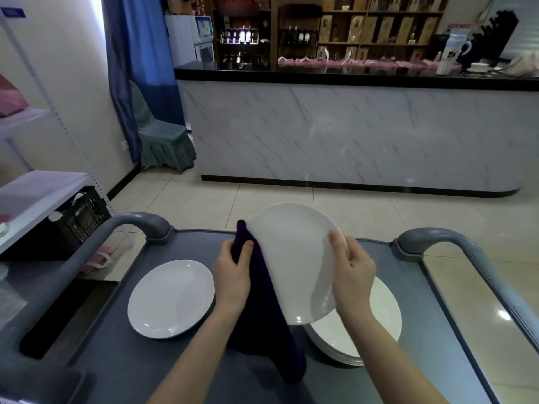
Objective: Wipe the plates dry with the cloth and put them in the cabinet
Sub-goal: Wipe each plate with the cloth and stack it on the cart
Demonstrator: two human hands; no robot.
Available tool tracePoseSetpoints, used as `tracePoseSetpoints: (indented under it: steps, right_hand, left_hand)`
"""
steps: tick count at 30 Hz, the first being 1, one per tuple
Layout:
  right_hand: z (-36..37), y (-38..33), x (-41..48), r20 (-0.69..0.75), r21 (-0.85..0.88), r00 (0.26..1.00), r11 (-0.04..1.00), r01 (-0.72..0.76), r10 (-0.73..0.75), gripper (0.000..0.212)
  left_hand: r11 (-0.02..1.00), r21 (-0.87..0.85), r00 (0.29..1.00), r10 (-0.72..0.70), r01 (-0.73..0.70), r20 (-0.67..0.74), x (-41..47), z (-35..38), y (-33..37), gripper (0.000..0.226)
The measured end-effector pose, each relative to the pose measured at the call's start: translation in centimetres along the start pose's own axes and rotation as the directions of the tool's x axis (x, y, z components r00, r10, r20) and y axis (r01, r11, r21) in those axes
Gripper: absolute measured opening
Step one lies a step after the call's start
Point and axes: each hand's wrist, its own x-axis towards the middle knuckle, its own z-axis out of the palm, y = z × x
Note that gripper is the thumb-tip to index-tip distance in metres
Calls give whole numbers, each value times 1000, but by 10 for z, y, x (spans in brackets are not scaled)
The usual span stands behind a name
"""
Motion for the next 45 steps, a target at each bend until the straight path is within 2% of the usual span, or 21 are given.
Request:
tracePoseSetpoints:
  steps: [1,3,5,7,10,12,13,16,19,21,24,27,31,34,37,41,45]
  right_hand:
    - [3,1,-5,-26,12,1000,1000,-7,7,43]
    - [2,4,-7,49,-32,999,999,19,-17,37]
    - [-6,2,1,191,-135,980,988,75,-48,29]
    - [-17,-6,18,310,-213,949,967,136,-65,9]
    - [-23,-19,41,525,-283,850,934,217,-38,18]
    - [-19,-24,48,608,-306,794,921,241,-5,7]
    - [-17,-25,49,617,-304,787,921,244,-5,8]
    - [-13,-19,47,531,-255,844,935,247,-78,28]
    - [-8,-15,34,358,-157,928,973,172,-106,40]
    - [-2,-14,24,187,-33,981,998,54,-47,46]
    - [7,-7,9,15,112,996,989,-92,91,48]
    - [3,0,6,50,103,993,988,-115,110,46]
    - [-14,-1,21,214,-48,977,999,19,-8,35]
    - [-18,-9,30,428,-225,900,956,187,-76,37]
    - [-13,-17,32,540,-271,840,934,233,-53,38]
    - [-7,-12,25,408,-197,909,964,180,-87,39]
    - [3,-1,10,104,7,992,998,-68,67,44]
  left_hand:
    - [998,-36,998,-48,47,-34,-5,1,-4,10]
    - [994,-75,993,-88,83,-73,-8,-1,-10,14]
    - [996,-74,995,-56,49,-87,-6,-7,-11,15]
    - [998,-58,997,27,-31,-71,-4,-13,-6,11]
    - [987,-6,984,161,-161,73,3,-17,7,6]
    - [972,61,959,214,-229,186,9,-16,15,5]
    - [965,85,948,224,-248,224,12,-16,19,5]
    - [964,83,939,224,-253,263,17,-15,26,9]
    - [980,44,971,184,-192,153,14,-13,23,8]
    - [996,-2,995,93,-93,23,6,-7,16,13]
    - [996,-56,990,-81,75,-117,-9,2,4,21]
    - [994,-85,993,-79,71,-90,-11,-1,1,19]
    - [996,-42,995,86,-84,53,-1,-9,9,7]
    - [976,53,953,196,-213,230,10,-13,20,6]
    - [963,95,919,209,-254,333,14,-12,21,8]
    - [958,149,959,217,-245,181,13,-12,15,14]
    - [968,117,970,210,-224,124,-2,-13,6,48]
